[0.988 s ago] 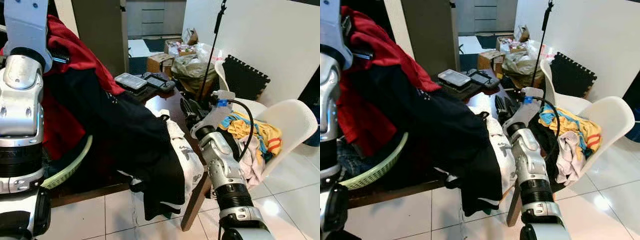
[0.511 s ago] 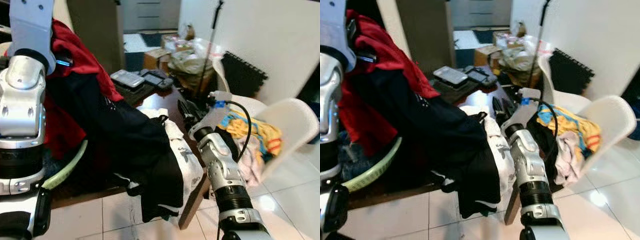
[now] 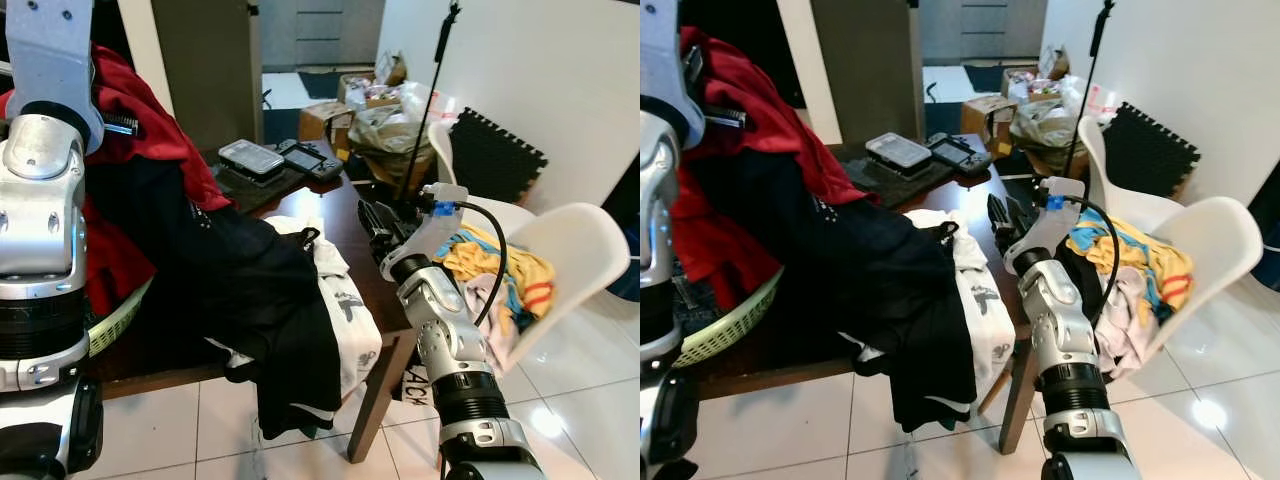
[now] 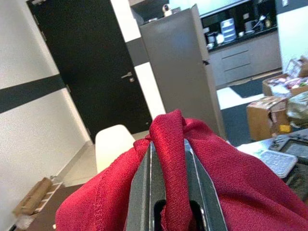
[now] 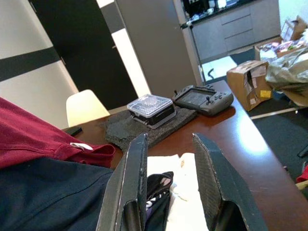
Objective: Hang hanger
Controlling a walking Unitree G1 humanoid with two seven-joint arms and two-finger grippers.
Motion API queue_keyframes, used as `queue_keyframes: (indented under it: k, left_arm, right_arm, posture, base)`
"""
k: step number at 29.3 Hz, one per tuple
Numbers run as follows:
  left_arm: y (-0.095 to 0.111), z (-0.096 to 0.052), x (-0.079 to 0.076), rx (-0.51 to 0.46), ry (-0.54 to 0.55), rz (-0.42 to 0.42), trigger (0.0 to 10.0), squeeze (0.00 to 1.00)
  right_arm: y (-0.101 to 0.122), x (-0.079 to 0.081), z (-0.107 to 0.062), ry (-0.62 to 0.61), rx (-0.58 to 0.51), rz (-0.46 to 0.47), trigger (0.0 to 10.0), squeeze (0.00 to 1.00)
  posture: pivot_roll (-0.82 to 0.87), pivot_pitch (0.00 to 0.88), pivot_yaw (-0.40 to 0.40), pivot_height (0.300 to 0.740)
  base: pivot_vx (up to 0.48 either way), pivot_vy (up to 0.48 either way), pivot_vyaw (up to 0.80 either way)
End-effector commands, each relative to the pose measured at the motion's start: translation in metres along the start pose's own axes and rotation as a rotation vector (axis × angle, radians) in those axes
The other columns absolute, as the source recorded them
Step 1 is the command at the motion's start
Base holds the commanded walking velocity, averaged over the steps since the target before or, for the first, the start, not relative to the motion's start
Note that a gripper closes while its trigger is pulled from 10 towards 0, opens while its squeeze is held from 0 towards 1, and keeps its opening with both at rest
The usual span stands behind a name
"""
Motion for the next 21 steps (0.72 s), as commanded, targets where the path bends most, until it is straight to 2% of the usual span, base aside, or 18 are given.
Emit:
queue_keyframes:
  k: [1,15,17,21]
  left_arm:
    - [0.0117,-0.0036,0.0048,-0.047,0.014,-0.019,10.0,0.0]
    - [0.0089,-0.0043,0.0063,-0.022,0.018,-0.007,10.0,0.0]
    - [0.0064,-0.0045,0.0075,-0.007,0.024,0.042,10.0,0.0]
    - [0.0043,-0.0049,0.0089,0.0,0.037,0.033,10.0,0.0]
  right_arm:
    - [-0.0028,0.003,-0.0012,0.011,0.009,0.014,10.0,0.0]
    - [-0.0031,0.0047,0.0,0.02,0.014,0.017,10.0,0.0]
    - [-0.0032,0.0047,0.0,0.02,0.014,0.017,10.0,0.0]
    - [-0.0031,0.0042,-0.0004,0.018,0.013,0.017,10.0,0.0]
  posture:
    - [0.09,0.0,-0.063,0.74]
    - [0.09,0.0,-0.067,0.74]
    - [0.09,0.0,-0.066,0.74]
    - [0.09,0.0,-0.063,0.74]
  base:
    - [0.0,0.48,0.0]
    - [0.0,0.473,0.0]
    - [0.0,-0.459,0.0]
    - [0.0,-0.48,0.0]
Point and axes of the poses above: a point about 5 cm out from each wrist's last joint towards the gripper, its own z axis pointing out of the wrist towards the gripper, its own y axis along the axis of the wrist's last joint, x = y × z, the point moved 3 cm from there along z, pointing out of the wrist towards the gripper, and after that the axes turned 6 degrees about -z, right-handed, at the moved point
